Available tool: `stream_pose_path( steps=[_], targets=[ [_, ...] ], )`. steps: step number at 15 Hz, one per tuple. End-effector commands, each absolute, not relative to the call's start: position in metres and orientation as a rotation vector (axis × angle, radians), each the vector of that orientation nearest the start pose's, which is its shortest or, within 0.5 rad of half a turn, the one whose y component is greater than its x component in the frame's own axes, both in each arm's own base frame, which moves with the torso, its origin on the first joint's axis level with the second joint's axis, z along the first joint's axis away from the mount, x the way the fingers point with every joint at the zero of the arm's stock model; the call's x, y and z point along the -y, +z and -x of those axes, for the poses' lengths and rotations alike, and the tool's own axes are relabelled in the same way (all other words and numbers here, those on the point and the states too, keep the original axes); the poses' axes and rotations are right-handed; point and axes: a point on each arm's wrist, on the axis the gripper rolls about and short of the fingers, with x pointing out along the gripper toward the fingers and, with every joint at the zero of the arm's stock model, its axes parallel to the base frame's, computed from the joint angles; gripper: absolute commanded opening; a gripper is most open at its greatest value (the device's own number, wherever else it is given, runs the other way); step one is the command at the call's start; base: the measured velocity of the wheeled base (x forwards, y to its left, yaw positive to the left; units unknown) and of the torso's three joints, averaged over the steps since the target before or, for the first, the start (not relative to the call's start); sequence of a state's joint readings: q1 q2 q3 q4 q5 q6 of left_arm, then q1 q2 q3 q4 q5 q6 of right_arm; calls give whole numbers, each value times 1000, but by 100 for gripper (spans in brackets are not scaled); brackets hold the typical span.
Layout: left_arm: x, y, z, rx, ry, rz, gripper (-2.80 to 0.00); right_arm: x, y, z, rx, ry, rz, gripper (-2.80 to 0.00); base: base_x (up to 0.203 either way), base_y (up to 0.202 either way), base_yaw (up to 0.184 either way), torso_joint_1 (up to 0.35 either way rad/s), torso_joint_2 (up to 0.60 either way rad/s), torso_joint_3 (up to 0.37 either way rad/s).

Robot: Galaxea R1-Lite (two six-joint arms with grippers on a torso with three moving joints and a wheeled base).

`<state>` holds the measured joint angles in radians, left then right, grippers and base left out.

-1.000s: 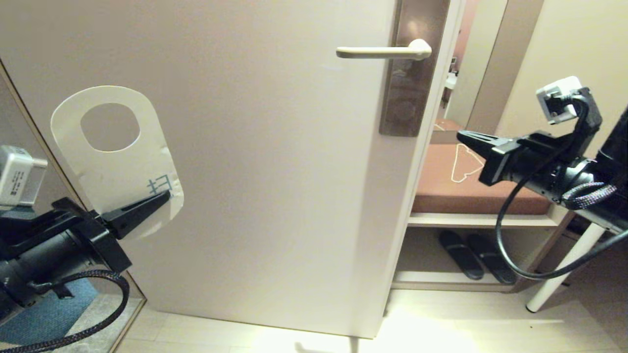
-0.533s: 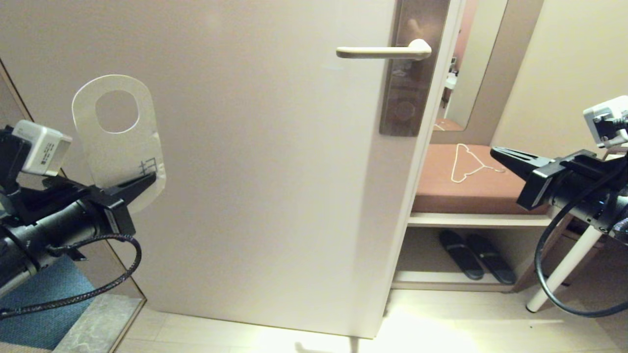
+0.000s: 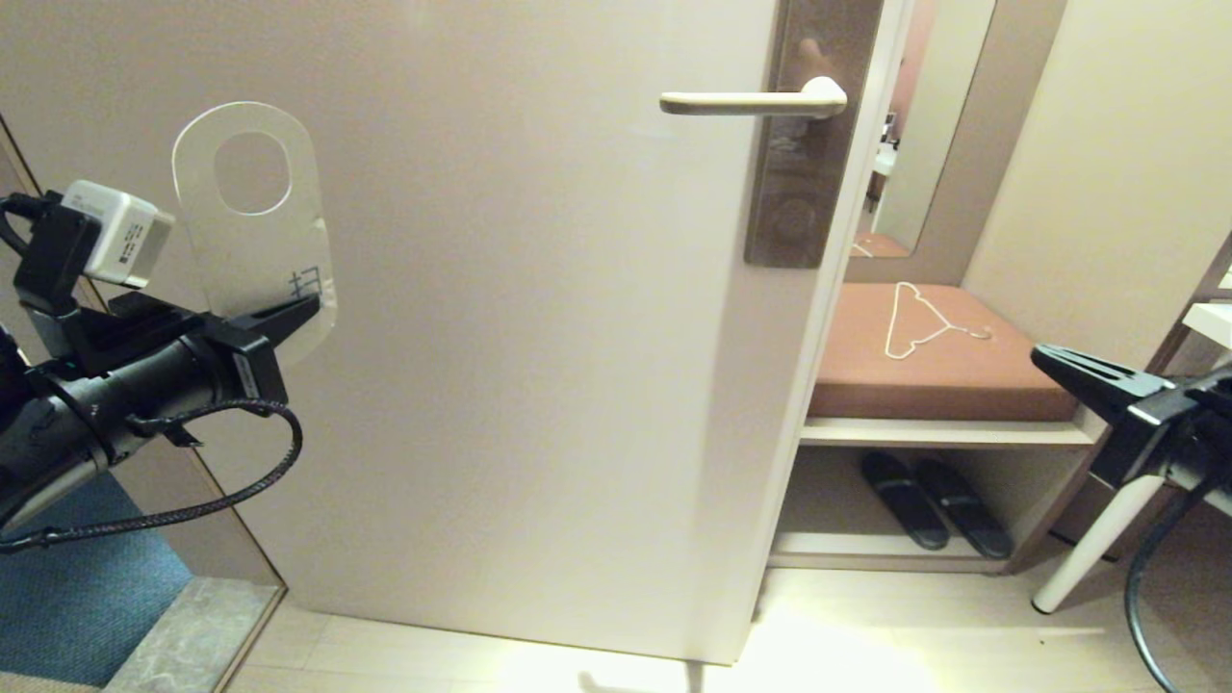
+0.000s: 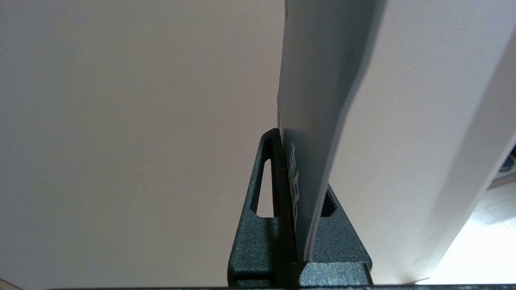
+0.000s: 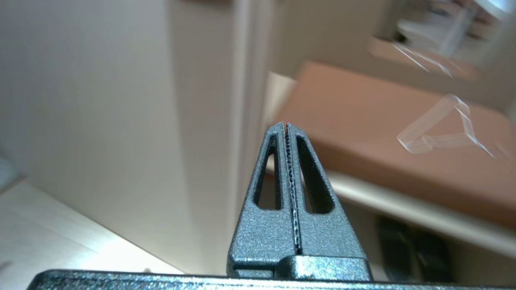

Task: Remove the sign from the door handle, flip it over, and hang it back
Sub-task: Hang the sign back with the other side facing out

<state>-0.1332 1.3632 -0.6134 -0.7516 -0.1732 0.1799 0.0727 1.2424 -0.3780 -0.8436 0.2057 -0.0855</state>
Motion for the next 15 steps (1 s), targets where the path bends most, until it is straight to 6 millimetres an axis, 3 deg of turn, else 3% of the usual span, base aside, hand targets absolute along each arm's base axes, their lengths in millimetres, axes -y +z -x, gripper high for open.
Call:
stream_pose_path(
  steps=[1,4,8,10,12,15],
  targets=[
    [33,231,-216,37,-304,-178,-280,-5,187,-135,19,210,87,-280,0,0,0,0,0,0],
    [32,233,-209,49,-301,-177,-280,-2,153,-86,5,181,85,-280,0,0,0,0,0,0],
    [31,234,-200,63,-300,-177,-280,-3,136,-38,38,170,84,-280,0,0,0,0,0,0],
    [31,234,-199,65,-299,-177,-280,-4,119,-11,39,167,83,-280,0,0,0,0,0,0],
    [30,235,-198,67,-299,-177,-280,-4,100,3,-42,141,69,-280,0,0,0,0,0,0],
    [30,234,-197,65,-299,-177,-280,0,81,8,-231,-21,50,-280,0,0,0,0,0,0]
  ],
)
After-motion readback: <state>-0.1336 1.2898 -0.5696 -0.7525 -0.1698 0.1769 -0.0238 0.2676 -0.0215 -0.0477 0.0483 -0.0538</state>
